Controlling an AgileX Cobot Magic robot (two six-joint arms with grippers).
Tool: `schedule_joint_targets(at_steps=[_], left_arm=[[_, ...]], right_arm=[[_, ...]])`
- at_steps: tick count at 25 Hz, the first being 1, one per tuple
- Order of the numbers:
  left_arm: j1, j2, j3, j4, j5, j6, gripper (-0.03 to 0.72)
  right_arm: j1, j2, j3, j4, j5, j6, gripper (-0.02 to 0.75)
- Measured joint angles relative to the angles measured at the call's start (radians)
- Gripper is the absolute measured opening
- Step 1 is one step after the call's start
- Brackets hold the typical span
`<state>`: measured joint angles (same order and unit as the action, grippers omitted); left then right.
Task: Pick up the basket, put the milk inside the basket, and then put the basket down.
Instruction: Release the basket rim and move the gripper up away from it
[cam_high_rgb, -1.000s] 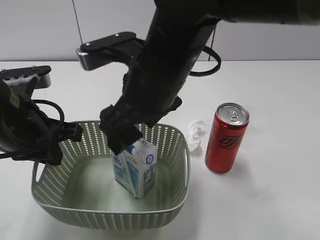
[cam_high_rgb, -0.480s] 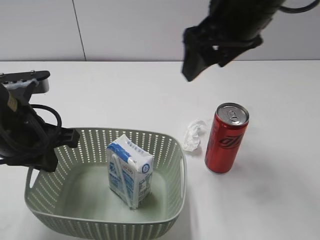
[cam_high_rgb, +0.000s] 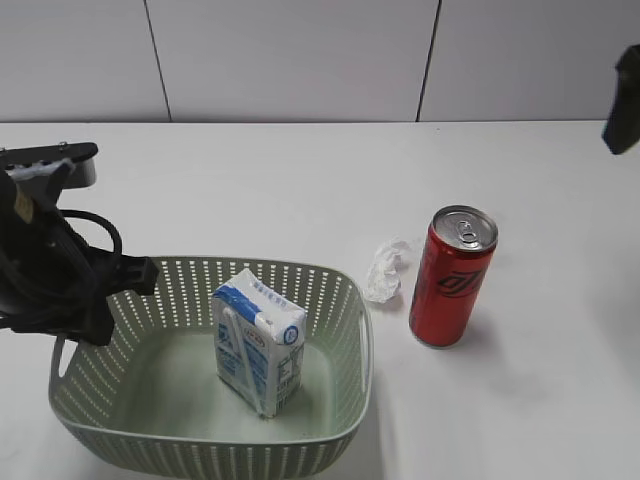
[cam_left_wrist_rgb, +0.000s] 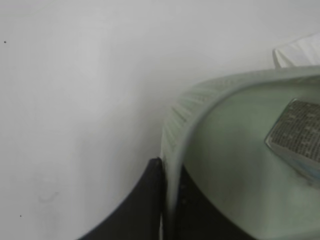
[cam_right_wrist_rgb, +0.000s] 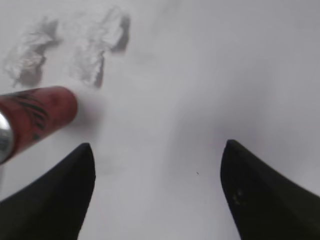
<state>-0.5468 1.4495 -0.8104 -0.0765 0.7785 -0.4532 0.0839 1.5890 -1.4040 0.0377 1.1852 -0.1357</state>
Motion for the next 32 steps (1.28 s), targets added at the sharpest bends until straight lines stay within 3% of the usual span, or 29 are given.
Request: schedule_joint_targets(at_steps=[4, 20, 32], left_arm=[[0.002, 0.000, 0.000, 0.000, -0.032, -0.012, 0.001], [0.002, 0.000, 0.000, -0.012, -0.068, -0.026, 0.001], [0.002, 0.000, 0.000, -0.015, -0.075, -0.031, 0.001]], right_arm=[[-0.061, -0.085, 0.122, -0.006, 0.004, -0.007, 0.598], [-0.065, -0.809, 0.716, 0.050, -0.202, -0.012, 0.592], [-0.065, -1.285, 0.945, 0.050, -0.216, 0.033, 0.592]])
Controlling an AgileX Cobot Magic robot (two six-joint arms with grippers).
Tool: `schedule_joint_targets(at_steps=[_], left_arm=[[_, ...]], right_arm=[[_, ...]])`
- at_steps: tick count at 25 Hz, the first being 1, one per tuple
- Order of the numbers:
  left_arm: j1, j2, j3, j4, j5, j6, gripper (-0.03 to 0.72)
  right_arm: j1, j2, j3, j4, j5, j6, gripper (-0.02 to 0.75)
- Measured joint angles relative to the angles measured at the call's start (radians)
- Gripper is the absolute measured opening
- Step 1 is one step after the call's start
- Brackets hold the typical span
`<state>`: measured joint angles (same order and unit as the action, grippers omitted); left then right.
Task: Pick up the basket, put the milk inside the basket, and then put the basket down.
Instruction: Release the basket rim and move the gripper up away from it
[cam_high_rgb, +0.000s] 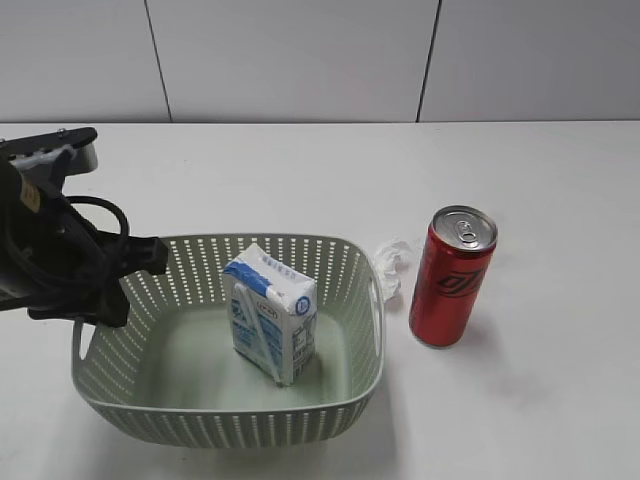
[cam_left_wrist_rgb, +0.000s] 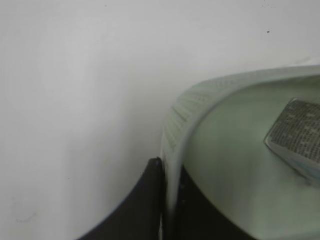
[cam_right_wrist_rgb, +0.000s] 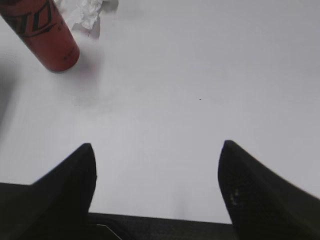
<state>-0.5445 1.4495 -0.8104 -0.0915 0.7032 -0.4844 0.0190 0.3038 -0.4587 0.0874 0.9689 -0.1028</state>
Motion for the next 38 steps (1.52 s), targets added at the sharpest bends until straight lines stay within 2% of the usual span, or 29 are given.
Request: schedule_joint_targets(at_steps=[7, 11, 16, 20, 28, 31, 38], left_arm=[[0.013, 0.000, 0.000, -0.008, -0.030, 0.000, 0.001], [0.082, 0.010, -0.032, -0.007, -0.012, 0.001, 0.001], [0.125, 0.092, -0.189, 0.069, 0.054, 0.015, 0.001], [0.126, 0.208, -0.367, 0.072, 0.093, 0.035, 0.001], [0.126, 0.450, -0.625, 0.071, 0.119, 0.057, 0.001], [0.126, 0.516, -0.679, 0.071, 0.103, 0.062, 0.001], [0.126, 0.587, -0.691, 0.071, -0.020, 0.068, 0.005]], right_arm=[[0.000, -0.181, 0.045, 0.006, -0.017, 0.011, 0.592], [0.000, -0.260, 0.046, 0.007, -0.019, 0.011, 0.592], [0.000, -0.307, 0.047, 0.008, -0.019, 0.012, 0.592], [0.000, -0.307, 0.049, 0.011, -0.019, 0.012, 0.592], [0.000, -0.307, 0.049, 0.012, -0.019, 0.012, 0.592], [0.000, -0.307, 0.049, 0.012, -0.019, 0.013, 0.592], [0.000, -0.307, 0.049, 0.012, -0.019, 0.013, 0.592]])
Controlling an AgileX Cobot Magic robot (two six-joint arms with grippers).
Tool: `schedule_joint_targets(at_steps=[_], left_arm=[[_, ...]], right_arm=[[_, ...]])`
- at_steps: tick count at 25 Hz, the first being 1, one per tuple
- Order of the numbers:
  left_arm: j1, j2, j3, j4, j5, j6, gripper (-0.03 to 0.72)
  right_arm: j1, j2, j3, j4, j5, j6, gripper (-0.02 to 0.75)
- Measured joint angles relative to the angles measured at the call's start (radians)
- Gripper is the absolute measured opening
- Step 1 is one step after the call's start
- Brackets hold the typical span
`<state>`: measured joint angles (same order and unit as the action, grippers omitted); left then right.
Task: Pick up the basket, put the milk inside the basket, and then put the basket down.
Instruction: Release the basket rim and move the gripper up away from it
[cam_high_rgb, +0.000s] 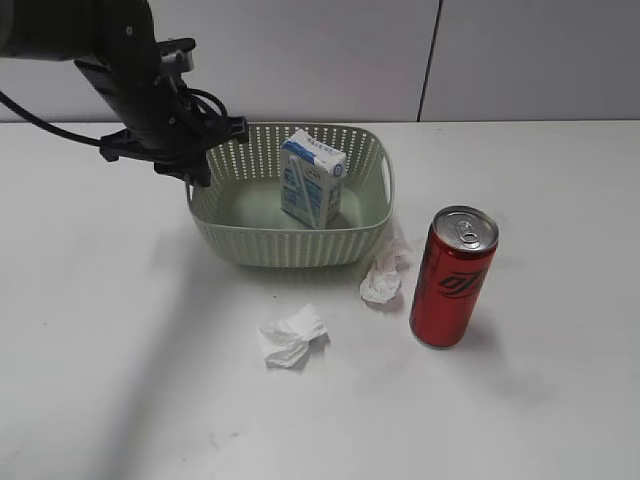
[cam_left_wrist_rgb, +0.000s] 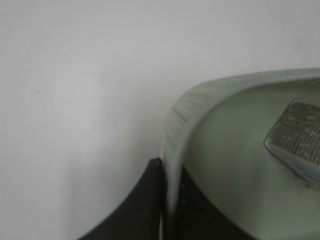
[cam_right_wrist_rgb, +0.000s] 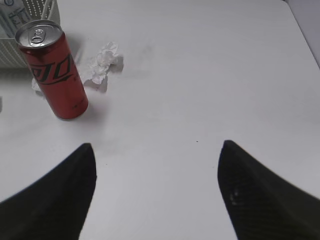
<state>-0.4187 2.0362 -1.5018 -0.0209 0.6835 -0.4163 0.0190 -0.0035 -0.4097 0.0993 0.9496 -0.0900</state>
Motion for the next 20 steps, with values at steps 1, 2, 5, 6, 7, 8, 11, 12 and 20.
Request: schedule_joint_targets(at_steps=[1, 2, 5, 6, 7, 8, 11, 12, 20], left_arm=[[0.000, 0.002, 0.000, 0.000, -0.011, 0.001, 0.014], [0.000, 0.003, 0.000, 0.000, -0.016, 0.001, 0.029], [0.001, 0.003, -0.007, -0.009, -0.039, 0.000, 0.148], [0.002, 0.002, -0.008, -0.012, -0.049, 0.000, 0.224], [0.002, 0.001, -0.008, -0.014, -0.052, 0.000, 0.282], [0.002, 0.001, -0.008, -0.016, -0.052, 0.000, 0.349], [0.003, -0.001, -0.008, -0.018, -0.043, 0.000, 0.494], [0.004, -0.002, -0.011, -0.018, -0.032, 0.000, 0.521], [0.050, -0.072, -0.158, 0.002, 0.194, 0.079, 0.571]], right_arm=[[0.000, 0.000, 0.000, 0.000, 0.000, 0.000, 0.592], [0.000, 0.000, 0.000, 0.000, 0.000, 0.001, 0.592], [0.000, 0.000, 0.000, 0.000, 0.000, 0.001, 0.592], [0.000, 0.000, 0.000, 0.000, 0.000, 0.001, 0.592], [0.000, 0.000, 0.000, 0.000, 0.000, 0.001, 0.592], [0.000, 0.000, 0.000, 0.000, 0.000, 0.001, 0.592], [0.000, 0.000, 0.000, 0.000, 0.000, 0.001, 0.592], [0.000, 0.000, 0.000, 0.000, 0.000, 0.001, 0.592], [0.000, 0.000, 0.000, 0.000, 0.000, 0.002, 0.592]])
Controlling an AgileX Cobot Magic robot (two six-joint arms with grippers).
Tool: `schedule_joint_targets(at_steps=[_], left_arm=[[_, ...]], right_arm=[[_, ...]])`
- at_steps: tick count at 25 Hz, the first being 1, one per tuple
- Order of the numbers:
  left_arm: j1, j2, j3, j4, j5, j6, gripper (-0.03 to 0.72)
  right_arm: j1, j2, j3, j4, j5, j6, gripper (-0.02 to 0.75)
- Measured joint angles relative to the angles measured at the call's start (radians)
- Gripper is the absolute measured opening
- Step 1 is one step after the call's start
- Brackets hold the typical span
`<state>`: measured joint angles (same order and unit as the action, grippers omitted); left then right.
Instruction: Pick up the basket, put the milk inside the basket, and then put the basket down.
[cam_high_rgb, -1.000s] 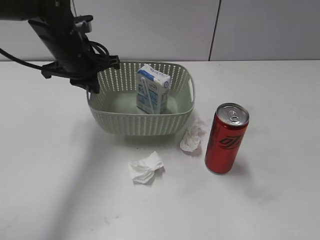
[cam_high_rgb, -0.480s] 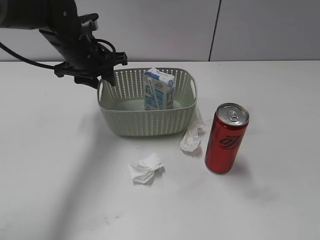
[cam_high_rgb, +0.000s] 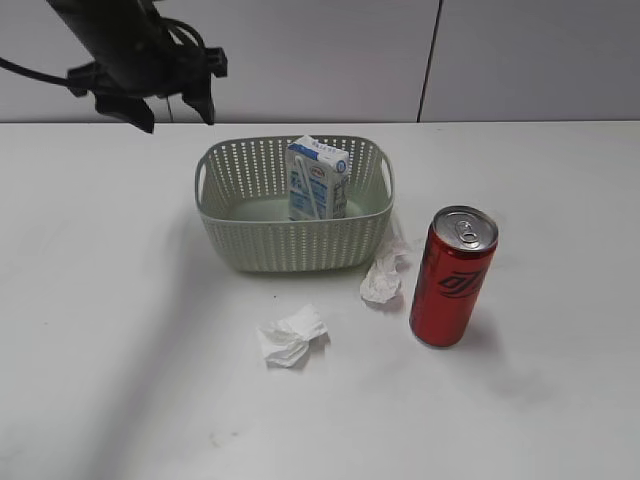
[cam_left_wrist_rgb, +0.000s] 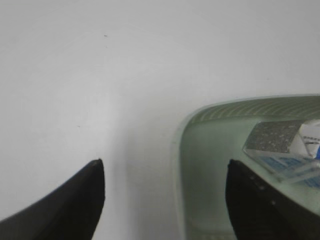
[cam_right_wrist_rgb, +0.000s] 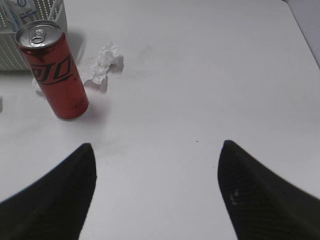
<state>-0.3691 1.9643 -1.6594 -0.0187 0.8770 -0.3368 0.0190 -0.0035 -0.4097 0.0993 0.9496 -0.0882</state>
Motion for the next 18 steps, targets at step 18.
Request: schedule_joint_targets(at_steps=[18], left_arm=[[0.216, -0.252, 0.092, -0.048, 0.336, 0.358, 0.572]], right_arm=[[0.000, 0.000, 0.000, 0.000, 0.000, 0.000, 0.592]])
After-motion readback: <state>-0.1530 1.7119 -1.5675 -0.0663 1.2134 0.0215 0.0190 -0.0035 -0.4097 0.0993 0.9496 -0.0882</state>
